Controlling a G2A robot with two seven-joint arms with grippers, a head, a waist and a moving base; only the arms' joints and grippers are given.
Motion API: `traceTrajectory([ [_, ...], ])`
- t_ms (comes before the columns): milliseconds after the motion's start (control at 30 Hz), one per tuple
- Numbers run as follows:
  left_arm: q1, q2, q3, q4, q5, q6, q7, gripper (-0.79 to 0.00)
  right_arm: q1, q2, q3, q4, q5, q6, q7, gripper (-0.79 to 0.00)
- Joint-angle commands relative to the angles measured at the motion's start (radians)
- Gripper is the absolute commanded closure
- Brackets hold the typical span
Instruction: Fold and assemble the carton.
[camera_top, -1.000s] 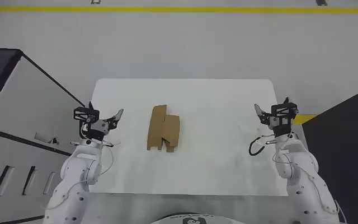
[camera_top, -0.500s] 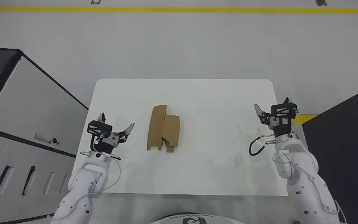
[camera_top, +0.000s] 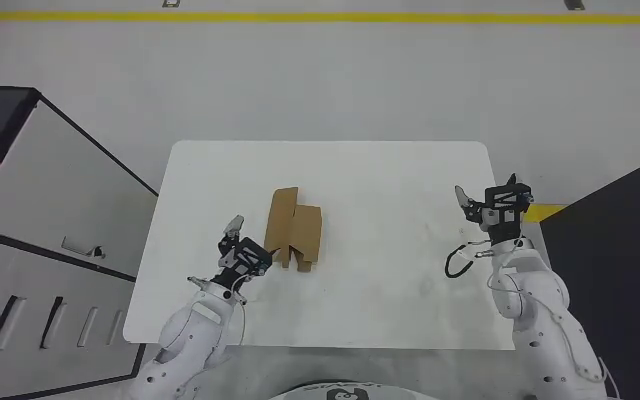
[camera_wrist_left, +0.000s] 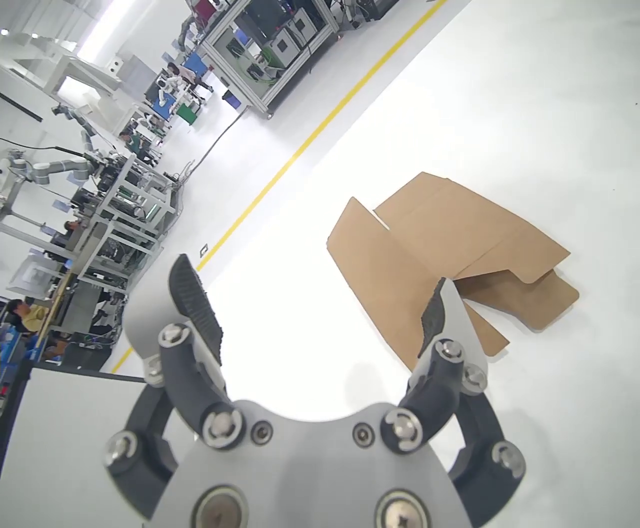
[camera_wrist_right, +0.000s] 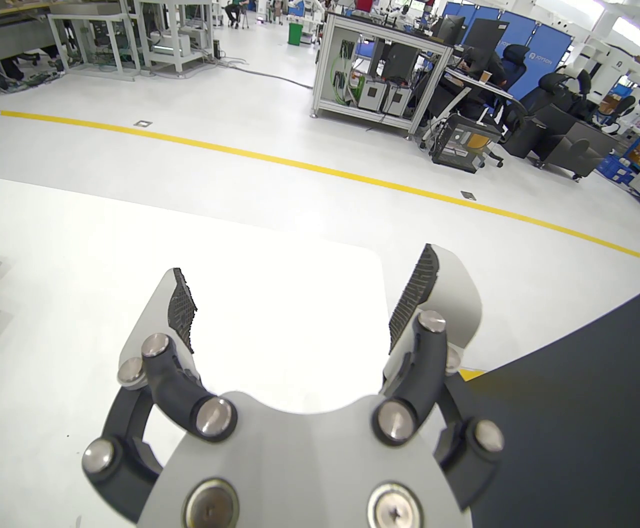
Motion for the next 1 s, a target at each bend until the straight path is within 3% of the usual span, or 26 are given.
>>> traceTrajectory([
  [0, 0.000, 0.000, -0.001, 0.000, -0.001, 0.000, 0.001, -0.785, 0.000, 0.000, 0.000, 0.000, 0.000, 0.000, 0.000, -0.785],
  [167, 0.012, 0.003, 0.032, -0.003, 0.106, 0.014, 0.058, -0.785, 0.000, 0.000, 0.000, 0.000, 0.000, 0.000, 0.000, -0.785],
  [433, 0.015, -0.009, 0.126, 0.047, 0.188, 0.074, 0.015, -0.785, 0.000, 0.000, 0.000, 0.000, 0.000, 0.000, 0.000, -0.785],
  [767, 0.012, -0.010, 0.141, 0.066, 0.214, 0.080, 0.013, -0.785, 0.000, 0.000, 0.000, 0.000, 0.000, 0.000, 0.000, -0.785],
  [967, 0.003, -0.024, 0.186, 0.130, 0.253, 0.231, -0.017, -0.785, 0.000, 0.000, 0.000, 0.000, 0.000, 0.000, 0.000, -0.785],
])
